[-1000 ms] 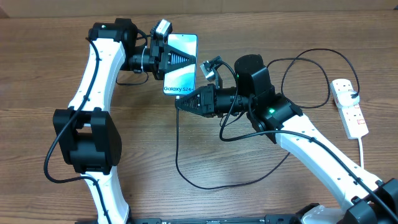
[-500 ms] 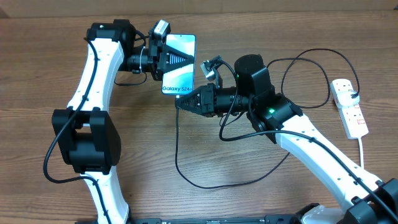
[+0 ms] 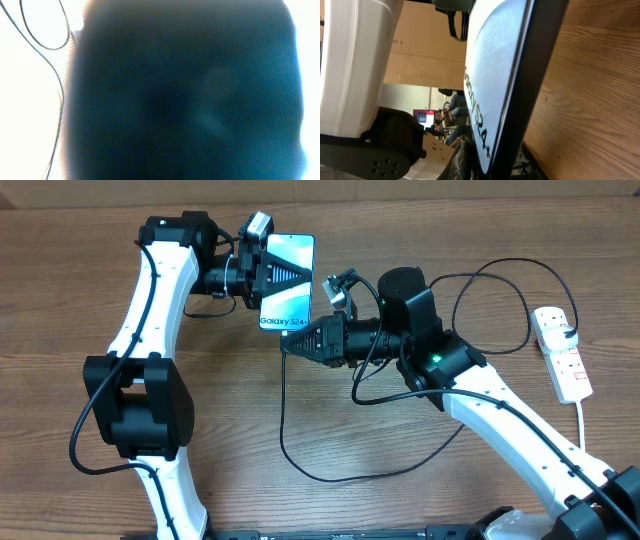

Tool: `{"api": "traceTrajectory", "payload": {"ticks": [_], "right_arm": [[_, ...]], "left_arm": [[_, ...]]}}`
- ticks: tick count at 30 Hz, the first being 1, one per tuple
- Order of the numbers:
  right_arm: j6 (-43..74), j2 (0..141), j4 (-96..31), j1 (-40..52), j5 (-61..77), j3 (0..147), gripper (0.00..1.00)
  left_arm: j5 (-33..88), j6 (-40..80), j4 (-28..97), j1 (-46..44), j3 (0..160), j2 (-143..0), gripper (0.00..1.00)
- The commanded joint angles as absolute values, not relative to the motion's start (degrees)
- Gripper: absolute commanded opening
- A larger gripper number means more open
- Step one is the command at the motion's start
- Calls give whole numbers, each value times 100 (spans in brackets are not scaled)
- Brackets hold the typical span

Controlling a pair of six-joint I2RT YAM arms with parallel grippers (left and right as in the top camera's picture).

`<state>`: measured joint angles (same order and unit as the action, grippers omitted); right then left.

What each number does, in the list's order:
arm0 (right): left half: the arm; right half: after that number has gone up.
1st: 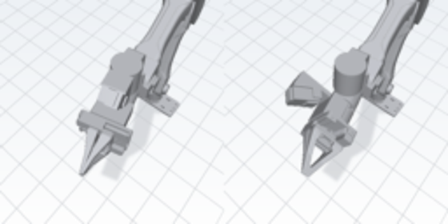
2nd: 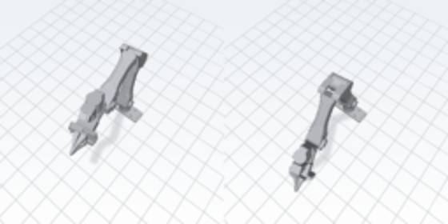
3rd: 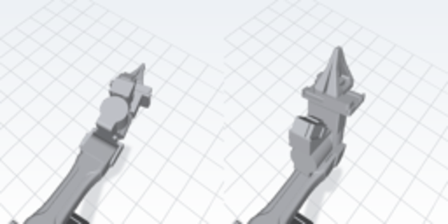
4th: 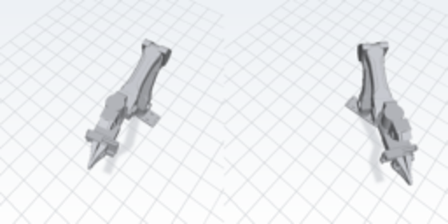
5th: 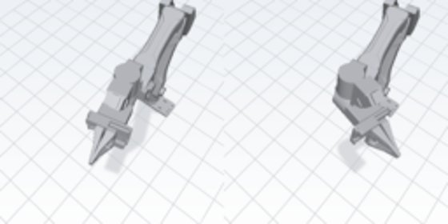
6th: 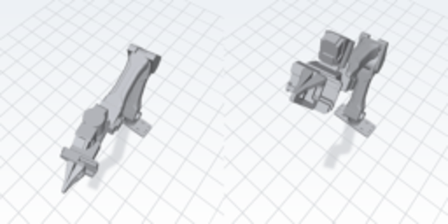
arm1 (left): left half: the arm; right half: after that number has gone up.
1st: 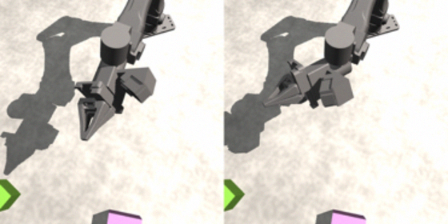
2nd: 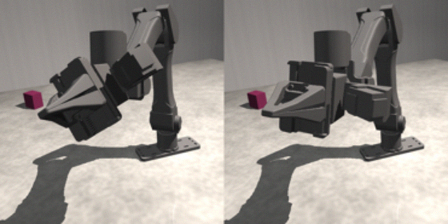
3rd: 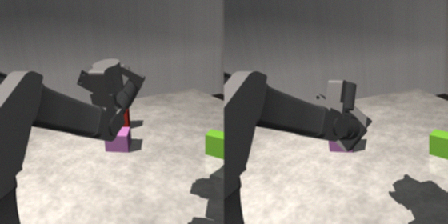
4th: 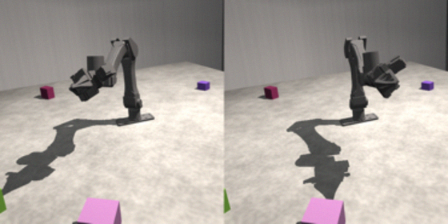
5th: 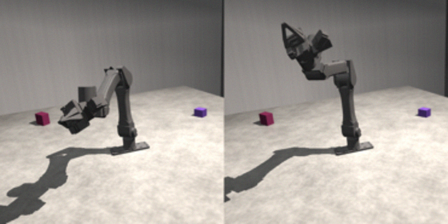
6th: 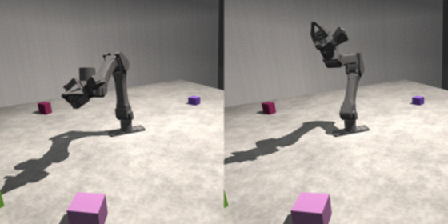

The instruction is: Plug charger to phone and switch on socket

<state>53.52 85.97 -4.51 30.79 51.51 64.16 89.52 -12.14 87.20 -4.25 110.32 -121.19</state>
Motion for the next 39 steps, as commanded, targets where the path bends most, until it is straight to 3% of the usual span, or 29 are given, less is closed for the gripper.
{"api": "traceTrajectory", "payload": {"ticks": [1,10,18,21,25,29,39], "right_arm": [[5365,8589,-156,2794,4093,6563,4],[5085,8589,-530,2792,4123,6563,4],[2801,8589,-3227,2622,3944,6563,4],[2355,8589,-4224,2425,3081,6563,4],[2244,8595,-5181,2180,718,6554,4],[2244,8632,-5336,2086,-519,6392,4],[2268,9312,-4473,2093,-899,5614,4]], "left_arm": [[9056,-1417,8862,-799,11085,-11922,4],[9052,-1415,8683,-766,11085,-11922,4],[7793,-886,8049,-211,11085,-11924,4],[7072,-674,8053,-54,11085,-11924,4],[6737,-596,8042,43,11083,-11924,4],[6705,-593,7959,49,11085,-11924,4],[6298,-357,7924,30,11085,-11924,4]]}}
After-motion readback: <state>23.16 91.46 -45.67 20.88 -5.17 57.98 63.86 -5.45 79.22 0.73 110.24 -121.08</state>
